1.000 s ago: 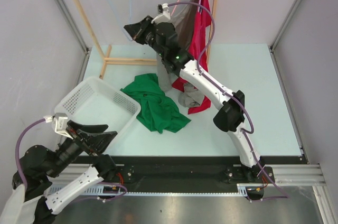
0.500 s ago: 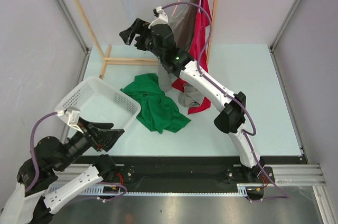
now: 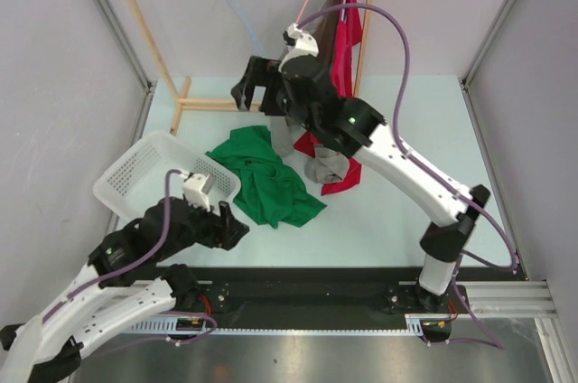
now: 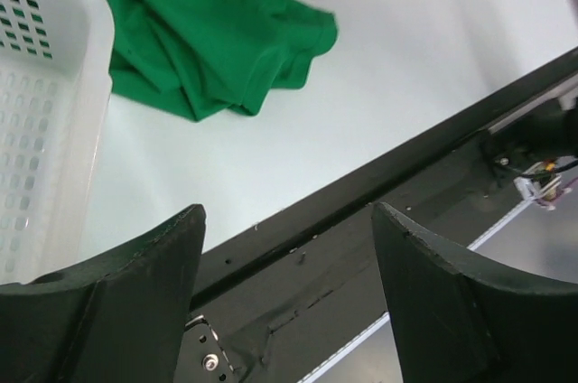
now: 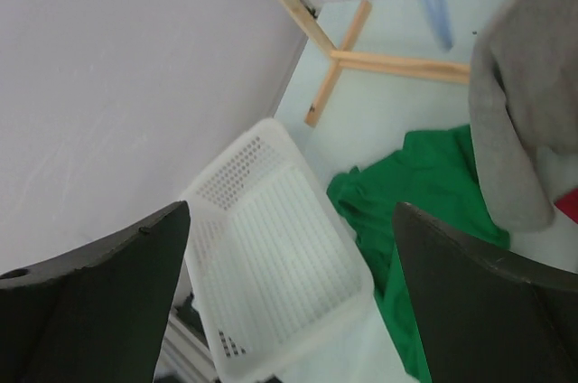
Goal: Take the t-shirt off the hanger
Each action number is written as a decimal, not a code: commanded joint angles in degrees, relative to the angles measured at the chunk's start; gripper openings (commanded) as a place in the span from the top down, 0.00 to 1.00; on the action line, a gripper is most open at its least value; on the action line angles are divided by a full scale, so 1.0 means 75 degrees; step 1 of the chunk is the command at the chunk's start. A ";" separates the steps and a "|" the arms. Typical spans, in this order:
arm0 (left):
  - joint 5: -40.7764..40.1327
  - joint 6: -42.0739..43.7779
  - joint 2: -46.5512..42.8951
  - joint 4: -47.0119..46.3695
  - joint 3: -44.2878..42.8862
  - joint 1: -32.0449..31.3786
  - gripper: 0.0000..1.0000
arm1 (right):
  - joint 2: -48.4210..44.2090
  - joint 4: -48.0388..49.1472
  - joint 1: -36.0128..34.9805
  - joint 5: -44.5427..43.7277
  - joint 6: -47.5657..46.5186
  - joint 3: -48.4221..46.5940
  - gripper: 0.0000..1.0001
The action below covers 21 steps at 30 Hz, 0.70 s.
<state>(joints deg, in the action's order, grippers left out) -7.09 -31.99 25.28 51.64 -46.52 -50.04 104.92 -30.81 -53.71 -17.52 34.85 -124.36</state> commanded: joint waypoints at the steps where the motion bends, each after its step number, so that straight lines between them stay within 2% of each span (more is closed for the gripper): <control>1: -0.0202 -0.0012 0.0894 -0.0462 -0.0031 -0.0031 0.20 | -0.1320 -0.0685 -0.0174 -0.0547 -0.0346 0.1306 0.00; 5: -0.0448 -0.0200 0.1492 -0.1223 0.0109 -0.0031 0.16 | -0.3062 -0.0557 -0.0513 -0.0909 -0.0392 0.2901 0.00; 11: -0.1667 -0.0433 0.3471 -0.1728 -0.0289 -0.0148 0.13 | -0.4952 -0.0544 -0.0467 -0.0992 -0.0159 0.4870 0.00; 15: -0.2065 -0.1217 0.4748 -0.1811 -0.0815 -0.0172 0.08 | -0.6100 -0.0720 -0.0385 -0.1051 -0.0065 0.5470 0.00; 18: -0.2452 -0.1662 0.6001 -0.1473 -0.1588 -0.0172 0.00 | -0.6500 -0.1059 -0.0350 -0.1168 -0.0030 0.5600 0.01; 21: -0.2734 -0.2401 0.7221 -0.1027 -0.2723 -0.0160 0.00 | -0.7004 -0.1318 -0.0350 -0.1378 -0.0018 0.5763 0.00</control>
<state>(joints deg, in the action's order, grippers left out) -22.20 -41.85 72.01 41.87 -57.19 -51.00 55.55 -38.15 -56.53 -24.88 34.46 -82.59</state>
